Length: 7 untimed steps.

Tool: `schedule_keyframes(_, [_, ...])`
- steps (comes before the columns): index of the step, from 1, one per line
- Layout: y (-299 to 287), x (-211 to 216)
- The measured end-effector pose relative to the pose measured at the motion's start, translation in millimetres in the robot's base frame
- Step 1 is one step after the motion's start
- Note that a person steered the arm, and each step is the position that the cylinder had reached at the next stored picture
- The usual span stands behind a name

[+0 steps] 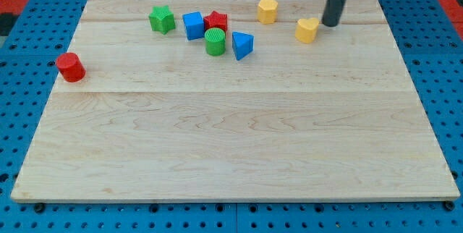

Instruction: Push the yellow heart into the triangle

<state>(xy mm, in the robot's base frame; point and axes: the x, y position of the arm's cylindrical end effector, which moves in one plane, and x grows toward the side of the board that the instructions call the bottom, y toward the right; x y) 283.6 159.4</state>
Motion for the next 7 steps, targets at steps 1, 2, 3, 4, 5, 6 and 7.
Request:
schedule_keyframes(1, [-25, 22])
schedule_keyframes(2, [-7, 40])
schedule_keyframes(3, [23, 64])
schedule_keyframes(4, [-13, 72])
schedule_keyframes(5, [-40, 53])
schedule_keyframes(6, [-50, 35])
schedule_keyframes(7, [-38, 20])
